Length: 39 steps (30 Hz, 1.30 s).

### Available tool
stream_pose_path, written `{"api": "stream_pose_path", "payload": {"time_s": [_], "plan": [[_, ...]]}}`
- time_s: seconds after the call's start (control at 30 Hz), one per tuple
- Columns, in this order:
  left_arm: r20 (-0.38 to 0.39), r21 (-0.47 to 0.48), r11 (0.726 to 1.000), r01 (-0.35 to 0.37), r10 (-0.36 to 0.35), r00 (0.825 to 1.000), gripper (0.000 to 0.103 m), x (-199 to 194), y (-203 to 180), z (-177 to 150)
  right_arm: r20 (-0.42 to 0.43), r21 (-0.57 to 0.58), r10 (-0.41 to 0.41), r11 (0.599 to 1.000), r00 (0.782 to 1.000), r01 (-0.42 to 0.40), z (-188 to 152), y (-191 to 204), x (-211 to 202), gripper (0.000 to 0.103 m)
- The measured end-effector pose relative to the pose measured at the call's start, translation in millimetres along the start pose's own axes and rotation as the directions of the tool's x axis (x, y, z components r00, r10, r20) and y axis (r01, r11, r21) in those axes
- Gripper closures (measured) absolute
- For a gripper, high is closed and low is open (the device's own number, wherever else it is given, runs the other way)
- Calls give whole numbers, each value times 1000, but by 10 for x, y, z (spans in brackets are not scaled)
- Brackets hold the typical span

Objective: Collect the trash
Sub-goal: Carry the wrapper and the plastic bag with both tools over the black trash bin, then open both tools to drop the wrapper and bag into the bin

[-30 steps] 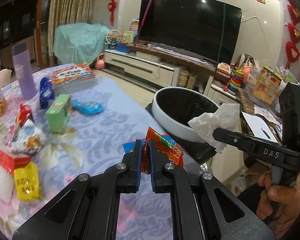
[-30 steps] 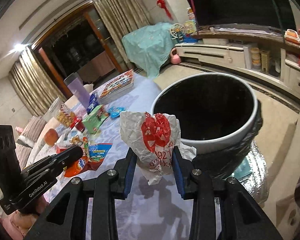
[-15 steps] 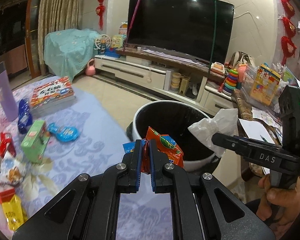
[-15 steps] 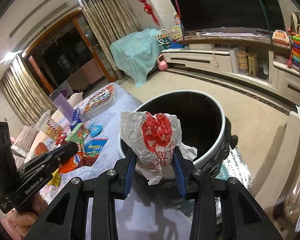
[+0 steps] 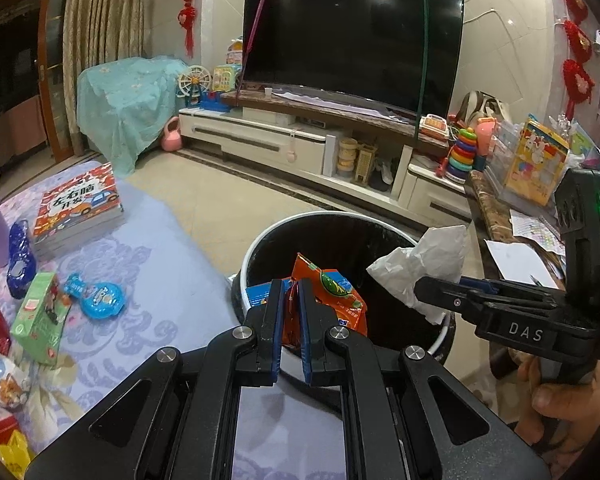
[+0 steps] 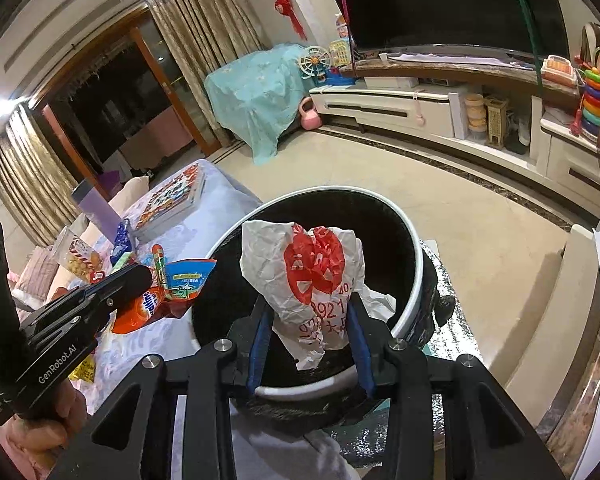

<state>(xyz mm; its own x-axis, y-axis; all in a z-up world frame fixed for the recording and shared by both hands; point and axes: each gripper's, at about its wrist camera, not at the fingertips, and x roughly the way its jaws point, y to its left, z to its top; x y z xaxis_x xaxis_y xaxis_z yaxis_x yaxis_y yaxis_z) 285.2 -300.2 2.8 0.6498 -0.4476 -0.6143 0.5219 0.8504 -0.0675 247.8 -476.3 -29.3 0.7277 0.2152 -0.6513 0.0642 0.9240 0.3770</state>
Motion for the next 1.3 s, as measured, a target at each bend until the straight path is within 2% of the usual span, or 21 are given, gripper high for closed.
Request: {"api": "stream_pose_path", "payload": {"time_s": [0.57,0.63,0.7,0.73,0.77,0.8,1.03,1.1,1.3], "plan": [[-50,-27,1000,15,-16,999,95,282,-29,44,-18,-7,-26,1000,1000,25,66,-44,98,61],[-52,-33,999,21,-22,998,91,287,-31,50,-17,-6,-32,999,999,31,64,-38,89,58],[-48,-32,999,15,-16,999,84,266,-27,52,-19,-5,-46,999,999,46,64,-28,80,48],[-43,-32,999,11,-12,999,81,245,-25,52,-17,-4,-49,999,999,49,65,-28,72,36],[-39,-33,999,6,-7,999,69,226,-19,49,-14,-2,-51,999,999,51,77,-44,68,27],[-33,-37,999,2,-3,999,59,206,-9,46,-8,1,-56,998,998,56,75,-46,49,24],[-3,-86,996,-11,10,1000,49,-20,150,-44,8,21,-53,998,999,53,62,-45,-53,19],[4,-103,994,-19,19,1000,41,-103,207,-101,11,28,-43,999,999,43,28,-27,-94,16],[13,-163,986,-46,49,999,38,-395,419,-358,22,25,-24,999,999,23,-108,127,-181,11]]}}
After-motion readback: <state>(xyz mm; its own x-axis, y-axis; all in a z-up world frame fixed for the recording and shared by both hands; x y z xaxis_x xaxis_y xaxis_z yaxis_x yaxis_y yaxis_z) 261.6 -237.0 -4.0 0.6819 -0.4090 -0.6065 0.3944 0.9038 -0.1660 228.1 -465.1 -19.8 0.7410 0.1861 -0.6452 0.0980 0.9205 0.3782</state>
